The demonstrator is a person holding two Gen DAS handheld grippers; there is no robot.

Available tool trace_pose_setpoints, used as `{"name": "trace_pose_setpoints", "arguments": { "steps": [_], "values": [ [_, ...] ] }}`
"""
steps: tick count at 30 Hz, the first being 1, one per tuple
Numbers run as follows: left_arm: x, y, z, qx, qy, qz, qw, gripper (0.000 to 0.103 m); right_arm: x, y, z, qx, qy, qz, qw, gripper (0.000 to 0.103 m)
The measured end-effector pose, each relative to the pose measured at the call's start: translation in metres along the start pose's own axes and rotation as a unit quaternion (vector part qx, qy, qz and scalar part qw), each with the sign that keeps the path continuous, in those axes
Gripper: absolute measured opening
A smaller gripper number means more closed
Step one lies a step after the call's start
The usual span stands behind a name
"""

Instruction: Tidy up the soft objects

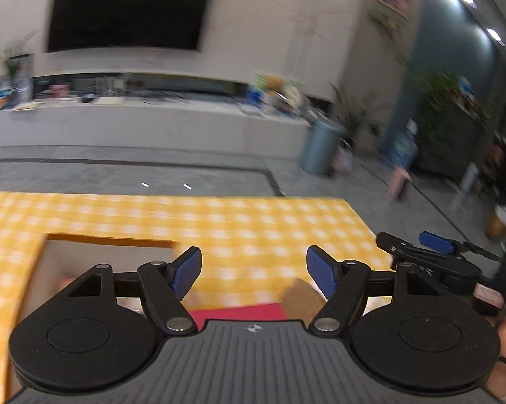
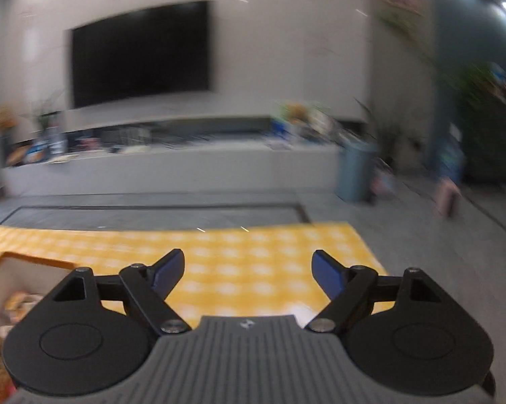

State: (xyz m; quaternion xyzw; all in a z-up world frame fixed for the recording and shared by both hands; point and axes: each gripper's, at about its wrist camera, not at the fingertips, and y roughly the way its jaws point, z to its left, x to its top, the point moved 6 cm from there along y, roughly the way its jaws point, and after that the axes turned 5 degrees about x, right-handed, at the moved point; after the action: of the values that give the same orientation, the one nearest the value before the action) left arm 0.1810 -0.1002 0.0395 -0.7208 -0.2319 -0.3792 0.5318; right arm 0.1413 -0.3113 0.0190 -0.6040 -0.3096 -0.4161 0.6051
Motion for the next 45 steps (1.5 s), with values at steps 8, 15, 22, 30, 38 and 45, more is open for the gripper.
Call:
{"name": "trace_pose_setpoints", "arguments": {
  "steps": [8,15,22,30,38,45],
  "values": [
    [-0.014,0.065,-0.058,-0.07,0.003,0.061,0.9956,0.085,-0.059,0.018,-0.077,-0.022,0.05,0.077,0.996,0.084],
    [-0.024,0.113,-0.104,-0.055,0.102,0.076,0.9903,0.086,-0.085,0.053,-0.088,0.013,0.08,0.126,0.989,0.084],
    [-0.041,0.159,-0.133,-0.051,0.192,0.07,0.9776,0.086,-0.089,0.078,-0.087,0.026,0.085,0.145,0.985,0.088],
    [-0.064,0.224,-0.106,-0.011,0.124,0.209,0.97,0.086,-0.098,0.092,-0.093,0.009,0.094,0.168,0.981,0.089],
    [-0.096,0.249,-0.106,0.053,0.208,0.292,0.9319,0.096,-0.1,0.1,-0.089,0.011,0.09,0.178,0.98,0.089],
    [-0.101,0.251,-0.109,0.068,0.232,0.298,0.9234,0.08,-0.104,0.111,-0.082,0.014,0.069,0.187,0.98,0.093]
  ]
}}
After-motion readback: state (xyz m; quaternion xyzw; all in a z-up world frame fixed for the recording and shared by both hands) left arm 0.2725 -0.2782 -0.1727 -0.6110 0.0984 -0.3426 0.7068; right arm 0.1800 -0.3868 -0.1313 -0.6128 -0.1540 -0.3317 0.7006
